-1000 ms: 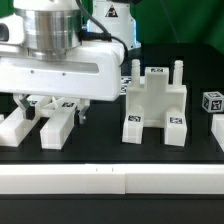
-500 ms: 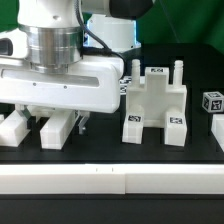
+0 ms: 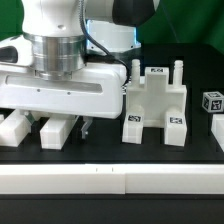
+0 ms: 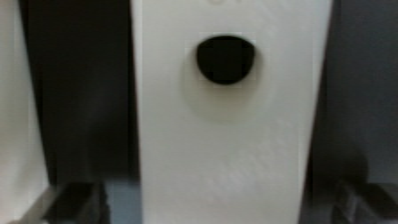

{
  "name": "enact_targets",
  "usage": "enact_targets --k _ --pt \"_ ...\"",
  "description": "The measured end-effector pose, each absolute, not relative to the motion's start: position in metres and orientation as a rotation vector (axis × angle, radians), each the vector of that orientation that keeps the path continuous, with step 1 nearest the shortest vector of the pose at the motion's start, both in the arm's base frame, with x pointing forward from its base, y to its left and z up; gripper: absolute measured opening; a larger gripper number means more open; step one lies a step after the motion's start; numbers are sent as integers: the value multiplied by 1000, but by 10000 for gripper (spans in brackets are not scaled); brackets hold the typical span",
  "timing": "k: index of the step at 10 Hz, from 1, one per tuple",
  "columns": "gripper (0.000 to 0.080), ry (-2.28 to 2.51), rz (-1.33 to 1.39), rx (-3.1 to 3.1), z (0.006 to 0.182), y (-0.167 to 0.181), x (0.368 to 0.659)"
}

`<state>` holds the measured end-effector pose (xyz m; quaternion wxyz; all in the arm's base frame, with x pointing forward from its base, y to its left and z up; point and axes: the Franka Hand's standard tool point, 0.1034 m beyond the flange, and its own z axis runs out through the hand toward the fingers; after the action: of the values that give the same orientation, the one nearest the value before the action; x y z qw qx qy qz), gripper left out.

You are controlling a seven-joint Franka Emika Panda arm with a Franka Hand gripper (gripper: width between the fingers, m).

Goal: Assemble chair

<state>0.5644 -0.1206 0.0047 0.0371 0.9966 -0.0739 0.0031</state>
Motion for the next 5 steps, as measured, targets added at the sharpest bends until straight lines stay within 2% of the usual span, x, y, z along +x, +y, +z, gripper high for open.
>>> enact_targets --k 1,2,3,5 --pt "507 -226 8 3059 5 -120 564" --pt "371 -226 8 3059 5 -121 564" --pt "286 -226 10 3059 5 -121 565" --pt "286 -226 9 3059 5 -120 565"
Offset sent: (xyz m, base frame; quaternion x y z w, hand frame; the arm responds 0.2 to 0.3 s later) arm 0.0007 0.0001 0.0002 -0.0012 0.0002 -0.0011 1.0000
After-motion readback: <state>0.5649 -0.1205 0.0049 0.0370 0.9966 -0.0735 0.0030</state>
